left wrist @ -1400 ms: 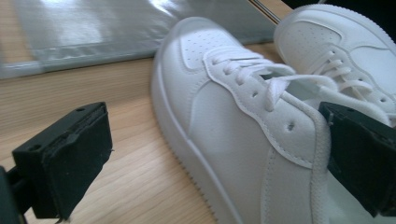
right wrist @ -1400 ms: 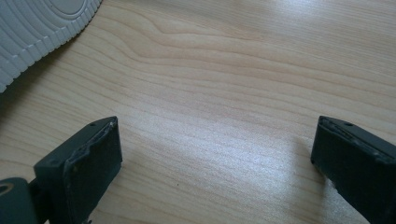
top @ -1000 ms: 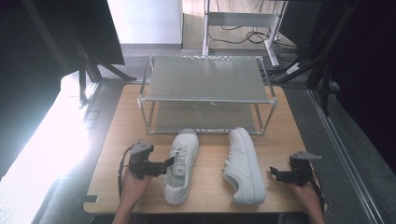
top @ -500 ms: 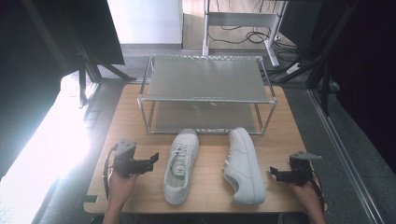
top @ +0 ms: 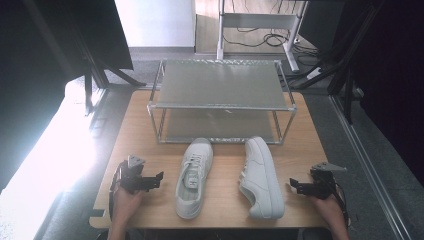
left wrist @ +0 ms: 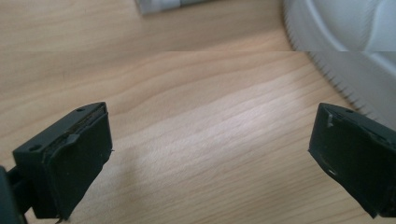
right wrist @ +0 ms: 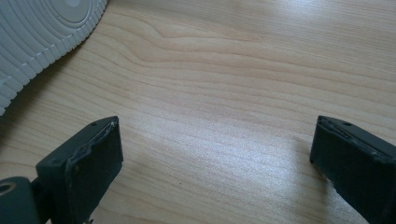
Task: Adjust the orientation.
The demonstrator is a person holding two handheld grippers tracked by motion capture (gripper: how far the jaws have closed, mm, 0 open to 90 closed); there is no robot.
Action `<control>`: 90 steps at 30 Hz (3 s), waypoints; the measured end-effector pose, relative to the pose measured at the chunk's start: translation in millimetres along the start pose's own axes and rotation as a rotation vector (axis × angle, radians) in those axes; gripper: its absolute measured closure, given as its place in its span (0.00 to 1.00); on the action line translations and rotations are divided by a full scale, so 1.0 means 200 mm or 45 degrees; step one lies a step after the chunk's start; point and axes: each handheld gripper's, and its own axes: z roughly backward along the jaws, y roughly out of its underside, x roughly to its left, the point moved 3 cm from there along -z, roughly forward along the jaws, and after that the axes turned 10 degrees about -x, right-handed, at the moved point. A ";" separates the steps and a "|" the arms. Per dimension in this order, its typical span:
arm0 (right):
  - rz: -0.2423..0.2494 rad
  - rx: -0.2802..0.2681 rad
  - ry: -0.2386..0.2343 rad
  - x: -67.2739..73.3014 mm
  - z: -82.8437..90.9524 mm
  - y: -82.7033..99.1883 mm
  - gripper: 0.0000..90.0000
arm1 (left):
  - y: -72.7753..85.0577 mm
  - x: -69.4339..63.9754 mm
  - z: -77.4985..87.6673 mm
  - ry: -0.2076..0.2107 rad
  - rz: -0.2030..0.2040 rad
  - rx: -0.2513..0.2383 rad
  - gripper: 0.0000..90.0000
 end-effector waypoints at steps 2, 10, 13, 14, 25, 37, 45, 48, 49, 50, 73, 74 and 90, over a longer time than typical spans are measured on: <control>0.001 0.004 0.002 0.00 0.00 0.00 0.03 | 0.03 0.01 -0.03 -0.005 0.006 0.041 0.00; -0.018 -0.006 -0.015 0.00 0.00 0.00 0.04 | 0.05 0.02 -0.06 -0.034 -0.035 0.085 0.00; -0.040 -0.009 -0.019 -0.01 0.01 0.00 0.07 | 0.05 0.02 -0.06 -0.034 -0.035 0.085 0.00; -0.037 -0.009 -0.023 -0.01 0.02 -0.01 0.10 | 0.05 0.02 -0.06 -0.034 -0.035 0.085 0.00; 0.024 -0.097 -0.047 0.10 0.10 -0.14 0.08 | 0.05 0.02 -0.06 -0.046 -0.026 0.084 0.00; 0.109 -0.153 -0.181 0.34 0.22 -0.34 0.07 | 0.04 0.02 -0.06 -0.055 -0.021 0.084 0.00; 0.143 -0.147 -0.224 0.44 0.18 -0.38 0.07 | 0.04 0.01 -0.06 -0.057 -0.020 0.085 0.00; 0.160 -0.137 -0.234 0.47 0.15 -0.38 0.07 | 0.04 0.01 -0.06 -0.057 -0.018 0.083 0.00; 0.160 -0.137 -0.234 0.47 0.15 -0.38 0.07 | 0.04 0.01 -0.06 -0.057 -0.018 0.083 0.00; 0.161 -0.134 -0.236 0.48 0.15 -0.37 0.07 | 0.04 0.01 -0.06 -0.057 -0.019 0.083 0.00; 0.057 -0.120 -0.137 0.32 0.20 -0.32 0.08 | 0.04 0.01 -0.06 -0.061 -0.016 0.083 0.00; 0.057 -0.120 -0.125 0.31 0.21 -0.31 0.08 | 0.04 0.01 -0.06 -0.061 -0.017 0.083 0.00; 0.117 -0.083 0.110 0.12 0.24 -0.19 0.16 | 0.04 0.01 -0.06 -0.065 -0.012 0.082 0.00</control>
